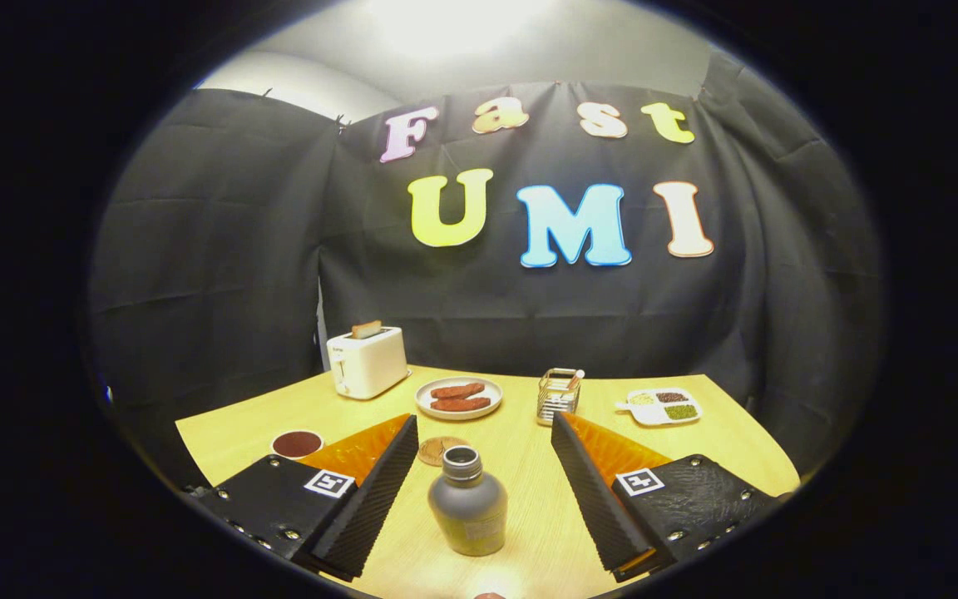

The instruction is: Take the bottle from table, then pour the juice into the cup, finally place the bottle on the coaster

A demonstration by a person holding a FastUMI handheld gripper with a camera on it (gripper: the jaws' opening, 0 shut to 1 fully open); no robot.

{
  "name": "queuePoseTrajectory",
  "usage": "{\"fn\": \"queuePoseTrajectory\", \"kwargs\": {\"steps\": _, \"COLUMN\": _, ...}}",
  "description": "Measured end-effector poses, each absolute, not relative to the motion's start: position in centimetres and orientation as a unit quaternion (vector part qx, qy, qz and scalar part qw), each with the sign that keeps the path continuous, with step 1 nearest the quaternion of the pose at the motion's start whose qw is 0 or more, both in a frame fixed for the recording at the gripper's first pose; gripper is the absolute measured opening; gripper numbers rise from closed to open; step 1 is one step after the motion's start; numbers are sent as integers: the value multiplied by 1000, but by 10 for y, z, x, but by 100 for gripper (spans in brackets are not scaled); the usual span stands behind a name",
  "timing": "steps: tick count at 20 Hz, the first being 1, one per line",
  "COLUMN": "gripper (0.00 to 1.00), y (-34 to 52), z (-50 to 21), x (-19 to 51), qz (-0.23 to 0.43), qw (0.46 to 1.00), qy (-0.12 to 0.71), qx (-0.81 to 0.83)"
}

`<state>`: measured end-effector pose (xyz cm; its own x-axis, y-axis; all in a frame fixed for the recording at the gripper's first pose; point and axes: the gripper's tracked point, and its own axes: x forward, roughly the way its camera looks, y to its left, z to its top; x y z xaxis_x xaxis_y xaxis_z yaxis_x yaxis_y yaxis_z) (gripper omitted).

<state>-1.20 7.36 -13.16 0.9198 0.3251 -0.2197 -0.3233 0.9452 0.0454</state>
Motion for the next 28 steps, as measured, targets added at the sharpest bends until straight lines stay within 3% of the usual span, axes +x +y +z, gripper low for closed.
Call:
{"fn": "queuePoseTrajectory", "kwargs": {"steps": 10, "gripper": 99, "y": 95, "z": -203, "x": -22, "qz": 194, "qw": 962, "qy": 191, "qx": -36}}
{"fn": "queuePoseTrajectory", "kwargs": {"steps": 24, "gripper": 99, "y": 96, "z": -274, "x": -11, "qz": 179, "qw": 945, "qy": 271, "qx": -44}}
{"fn": "queuePoseTrajectory", "kwargs": {"steps": 26, "gripper": 85, "y": 95, "z": -279, "x": -11, "qz": 177, "qw": 944, "qy": 277, "qx": -43}}
{"fn": "queuePoseTrajectory", "kwargs": {"steps": 28, "gripper": 82, "y": 97, "z": -280, "x": -10, "qz": 177, "qw": 943, "qy": 280, "qx": -37}}
